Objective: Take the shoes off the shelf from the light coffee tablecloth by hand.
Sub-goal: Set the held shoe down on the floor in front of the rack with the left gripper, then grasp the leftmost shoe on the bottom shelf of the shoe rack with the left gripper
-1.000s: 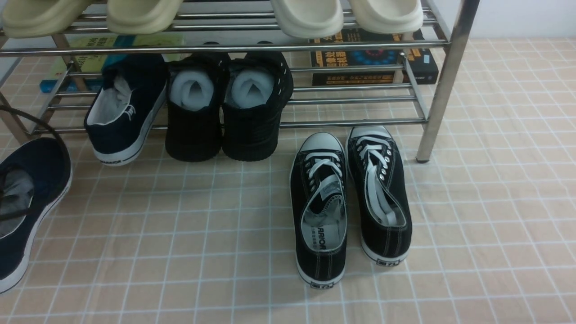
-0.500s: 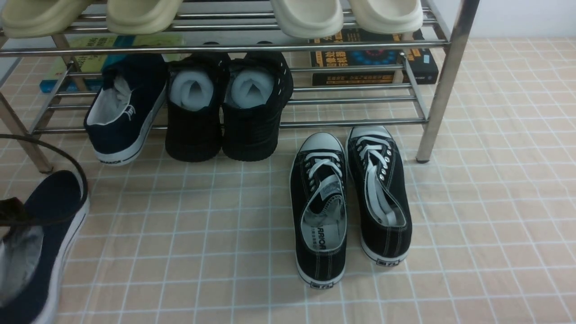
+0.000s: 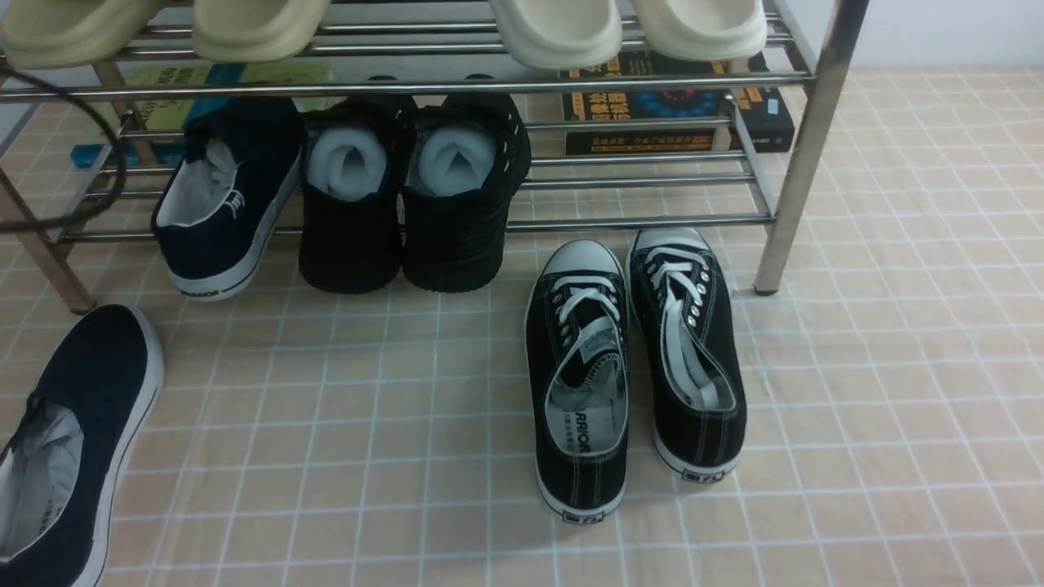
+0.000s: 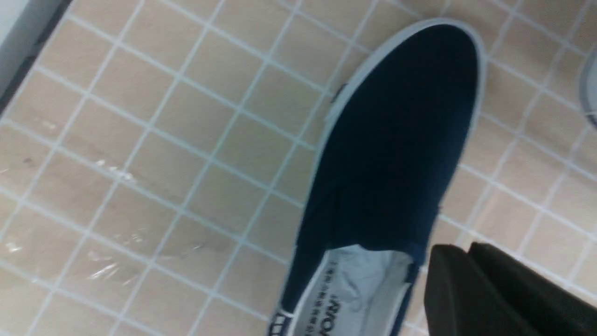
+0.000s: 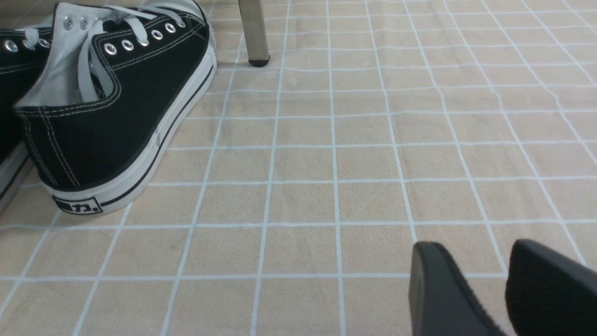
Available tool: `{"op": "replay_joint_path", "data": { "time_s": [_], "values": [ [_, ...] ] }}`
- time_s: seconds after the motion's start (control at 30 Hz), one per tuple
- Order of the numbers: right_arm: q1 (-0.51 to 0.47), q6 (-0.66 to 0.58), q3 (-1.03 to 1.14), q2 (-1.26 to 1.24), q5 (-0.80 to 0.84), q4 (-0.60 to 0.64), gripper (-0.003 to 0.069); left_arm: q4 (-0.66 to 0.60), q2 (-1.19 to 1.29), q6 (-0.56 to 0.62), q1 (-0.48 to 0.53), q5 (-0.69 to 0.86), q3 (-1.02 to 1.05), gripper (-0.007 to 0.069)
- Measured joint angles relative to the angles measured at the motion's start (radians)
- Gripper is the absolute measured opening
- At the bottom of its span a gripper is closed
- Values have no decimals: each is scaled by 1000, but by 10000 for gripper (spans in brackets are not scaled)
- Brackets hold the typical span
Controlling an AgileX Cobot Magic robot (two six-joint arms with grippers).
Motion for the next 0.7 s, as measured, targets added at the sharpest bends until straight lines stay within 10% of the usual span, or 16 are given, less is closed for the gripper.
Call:
{"op": "replay_joint_path", "data": {
  "time_s": [0.33,0.7],
  "values": [
    [0,0,0,0,0,0,239,-239,191,102,-32,60,-207,71],
    [0,0,0,0,0,0,239,-168,393,85,-160,-112,-291,404]
  ]
}}
